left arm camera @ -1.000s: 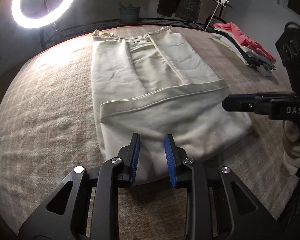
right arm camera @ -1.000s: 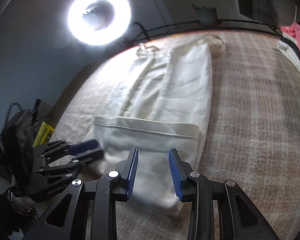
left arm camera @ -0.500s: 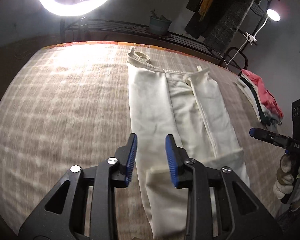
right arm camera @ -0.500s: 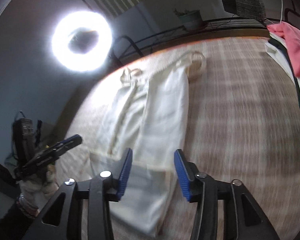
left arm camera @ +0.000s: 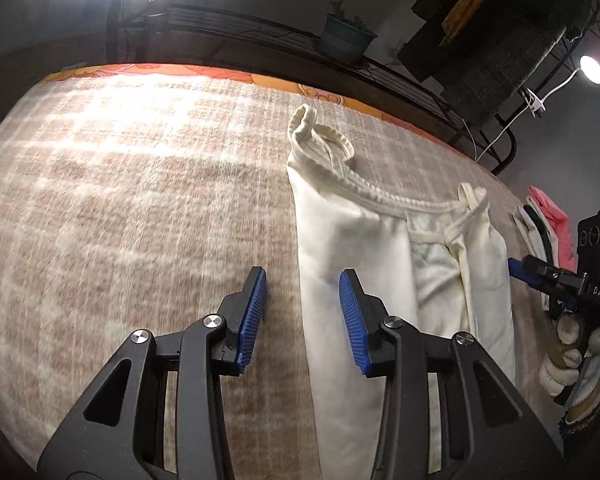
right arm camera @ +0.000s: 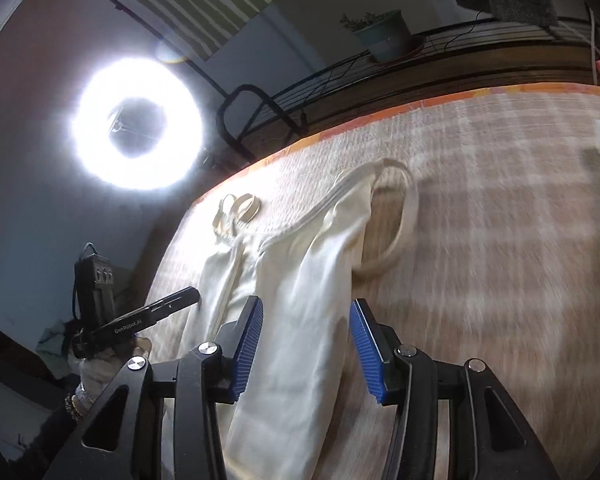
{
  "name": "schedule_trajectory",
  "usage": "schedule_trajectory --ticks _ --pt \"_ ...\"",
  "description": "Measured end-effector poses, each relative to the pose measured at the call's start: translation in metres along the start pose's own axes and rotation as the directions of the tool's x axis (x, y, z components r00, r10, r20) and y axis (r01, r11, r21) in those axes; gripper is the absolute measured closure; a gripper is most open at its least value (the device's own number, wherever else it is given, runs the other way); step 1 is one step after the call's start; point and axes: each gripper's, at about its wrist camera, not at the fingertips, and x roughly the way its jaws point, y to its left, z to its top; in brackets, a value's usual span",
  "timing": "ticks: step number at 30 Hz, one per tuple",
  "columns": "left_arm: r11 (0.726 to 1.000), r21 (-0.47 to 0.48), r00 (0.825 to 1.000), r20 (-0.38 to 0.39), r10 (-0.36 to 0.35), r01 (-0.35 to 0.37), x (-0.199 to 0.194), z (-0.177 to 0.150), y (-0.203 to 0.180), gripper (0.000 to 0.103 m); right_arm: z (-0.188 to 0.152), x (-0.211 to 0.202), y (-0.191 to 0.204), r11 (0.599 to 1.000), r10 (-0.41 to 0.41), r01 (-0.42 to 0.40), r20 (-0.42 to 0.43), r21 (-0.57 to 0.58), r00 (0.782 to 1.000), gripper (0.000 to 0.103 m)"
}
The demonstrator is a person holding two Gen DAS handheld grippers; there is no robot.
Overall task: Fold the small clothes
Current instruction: 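Move both open grippers to the camisole's straps, then grasp one strap with the left gripper while the right gripper grasps the other strap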
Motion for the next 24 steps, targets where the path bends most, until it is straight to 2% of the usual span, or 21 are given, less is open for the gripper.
schedule_trajectory --ticks 4,7,14,15,16,17,18,19,24 --pt "0.999 0.039 1.0 0.025 0.019 -0.02 0.019 0.024 -0.006 0.064 0.022 0.025 -0.011 0.999 -0.028 0.027 -0.029 -0.019 0.999 0.055" --pt "0.997 0.066 0.999 0.038 0.04 -0.042 0.032 0.04 -0.011 0.064 0.038 0.037 -0.017 0.998 -0.037 0.035 -0.035 -0.045 0.999 0.063" --pt "0.994 0.088 0.997 0.054 0.057 -0.062 0.053 0.063 -0.018 0.064 0.065 0.053 -0.019 0.995 -0.047 0.044 -0.034 -0.089 0.998 0.068" --pt "0.994 0.093 0.998 0.05 0.048 -0.053 0.056 0.065 -0.02 0.073 0.065 0.054 -0.02 0.995 -0.042 0.038 -0.035 -0.091 0.999 0.071" --pt "0.994 0.101 0.998 0.043 0.039 -0.044 0.058 0.065 -0.022 0.088 0.066 0.056 -0.019 0.995 -0.041 0.037 -0.034 -0.091 0.999 0.08" --pt "0.993 0.106 0.998 0.042 0.038 -0.043 0.059 0.065 -0.024 0.093 0.065 0.057 -0.02 0.995 -0.039 0.036 -0.033 -0.092 0.999 0.082" --pt "0.993 0.112 0.998 0.048 0.043 -0.049 0.059 0.065 -0.026 0.097 0.065 0.057 -0.019 0.995 -0.034 0.031 -0.031 -0.097 0.999 0.09" --pt "0.992 0.118 0.998 0.051 0.045 -0.051 0.058 0.064 -0.027 0.098 0.062 0.055 -0.016 0.994 -0.033 0.03 -0.026 -0.104 0.999 0.095" --pt "0.997 0.077 0.997 0.077 0.021 -0.027 0.044 0.064 -0.025 0.099 0.063 0.044 -0.001 0.988 -0.041 0.042 0.01 -0.148 0.999 0.097"
